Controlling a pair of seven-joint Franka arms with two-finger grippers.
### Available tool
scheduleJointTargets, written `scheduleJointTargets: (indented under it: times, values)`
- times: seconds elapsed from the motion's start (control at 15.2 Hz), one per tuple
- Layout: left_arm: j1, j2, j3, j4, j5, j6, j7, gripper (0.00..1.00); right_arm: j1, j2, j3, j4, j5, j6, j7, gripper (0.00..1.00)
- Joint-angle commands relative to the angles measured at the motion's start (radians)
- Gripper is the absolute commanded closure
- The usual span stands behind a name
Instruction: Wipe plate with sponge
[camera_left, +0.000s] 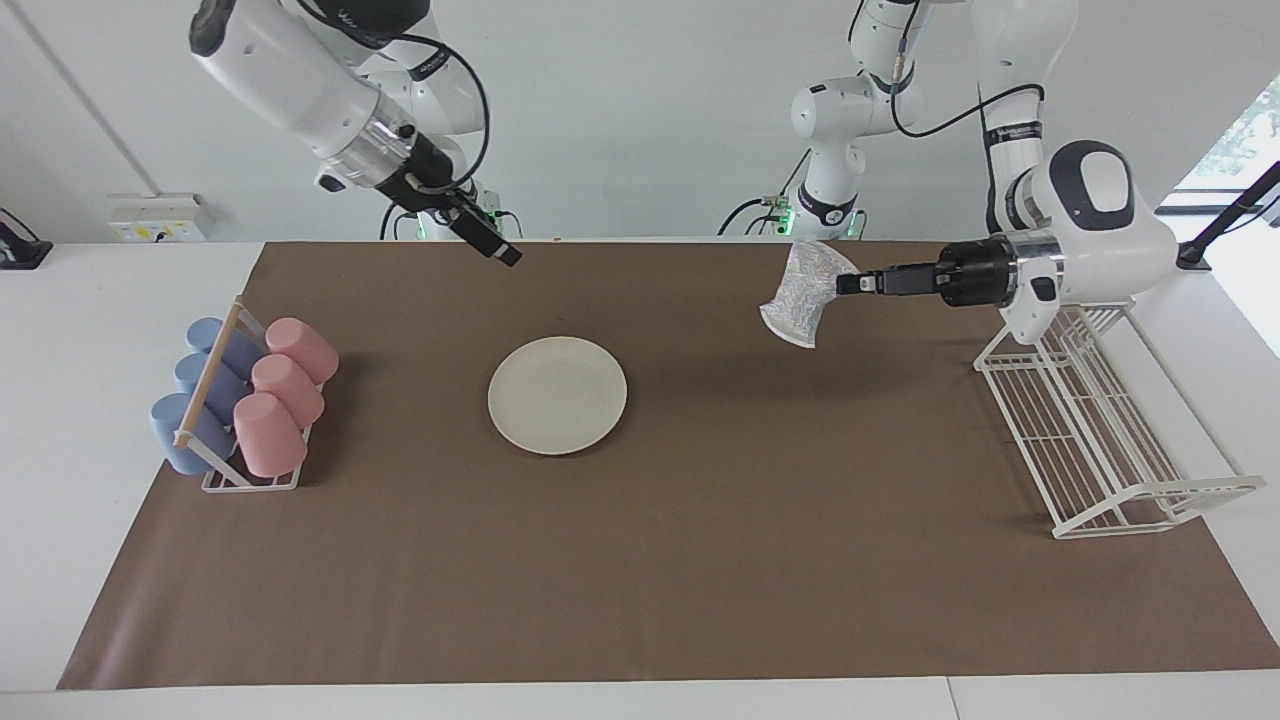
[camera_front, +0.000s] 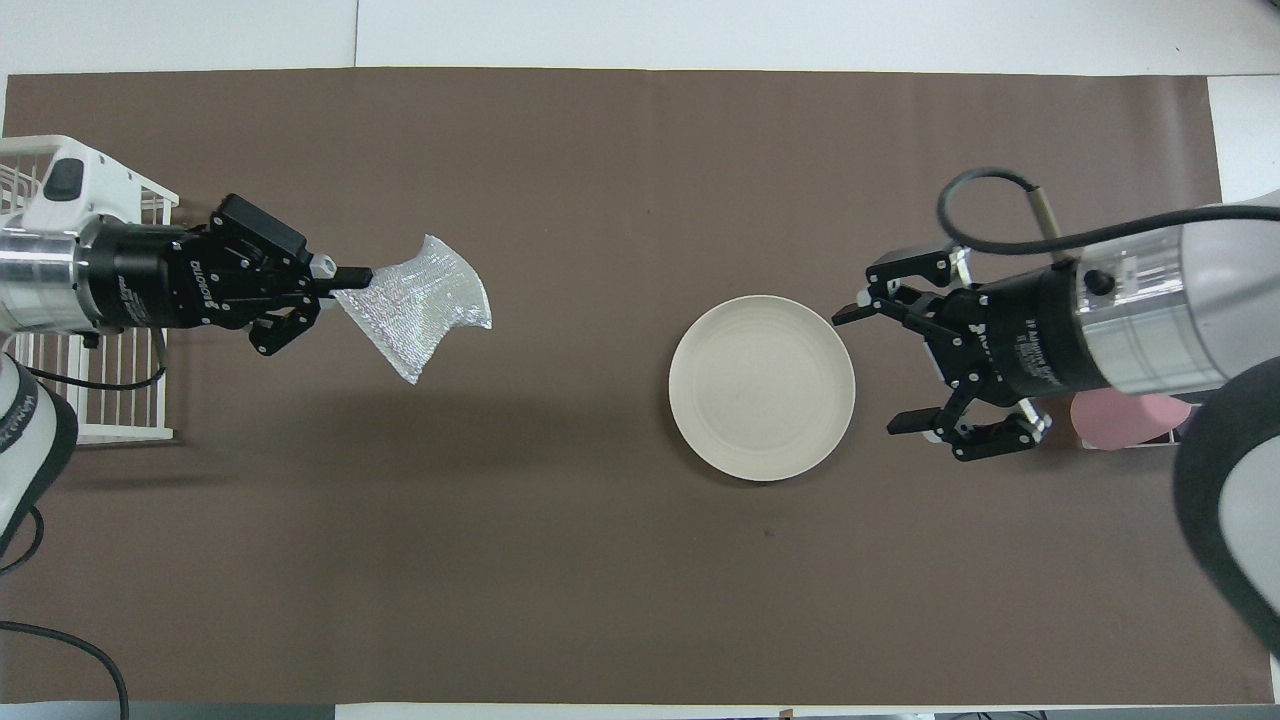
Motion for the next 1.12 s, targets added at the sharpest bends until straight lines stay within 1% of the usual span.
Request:
scheduleJointTargets:
  times: [0.0,0.07,0.13,0.2,0.26,0.4,0.59,0.79,0.86,0.92,1.05]
  values:
    - [-0.034,-0.039,0.011,-0.11,-0.04,-0.05,0.11,1.0,0.099,-0.028,0.006,-0.037,-0.001,0.131,0.052,0.0]
    - [-0.034,-0.034,0.009,-0.13,-0.046,-0.068,0.137,1.0,0.113,-0.026,0.008,-0.038,-0.001,0.15,0.08,0.0]
    - [-0.031,-0.03,0.011,-0.139,-0.061,-0.114,0.154,1.0,0.136,-0.022,0.008,-0.041,-0.001,0.179,0.101,0.0]
    - [-0.027,-0.012,0.011,-0.147,-0.066,-0.173,0.16,1.0,0.168,-0.015,0.008,-0.06,-0.001,0.235,0.132,0.0]
    - [-0.027,-0.004,0.011,-0.15,-0.069,-0.191,0.161,1.0,0.2,-0.006,0.008,-0.073,0.0,0.284,0.164,0.0]
    - [-0.031,0.016,0.011,-0.162,-0.101,-0.197,0.161,1.0,0.271,0.018,0.008,-0.077,0.0,0.341,0.252,0.0]
    - [-0.036,0.074,0.011,-0.153,-0.133,-0.237,0.168,1.0,0.336,0.025,0.008,-0.077,-0.001,0.357,0.33,0.0]
    - [-0.082,0.081,0.011,-0.15,-0.158,-0.226,0.176,1.0,0.371,0.025,0.008,-0.077,-0.001,0.366,0.387,0.0]
    - [-0.106,0.081,0.011,-0.15,-0.159,-0.222,0.2,1.0,0.376,0.029,0.008,-0.077,-0.001,0.413,0.41,0.0]
    - [-0.123,0.079,0.011,-0.15,-0.16,-0.22,0.21,1.0,0.401,0.046,0.008,-0.077,-0.001,0.453,0.437,0.0]
    - [-0.136,0.079,0.011,-0.152,-0.16,-0.205,0.211,1.0,0.414,0.08,0.008,-0.074,0.0,0.472,0.462,0.0]
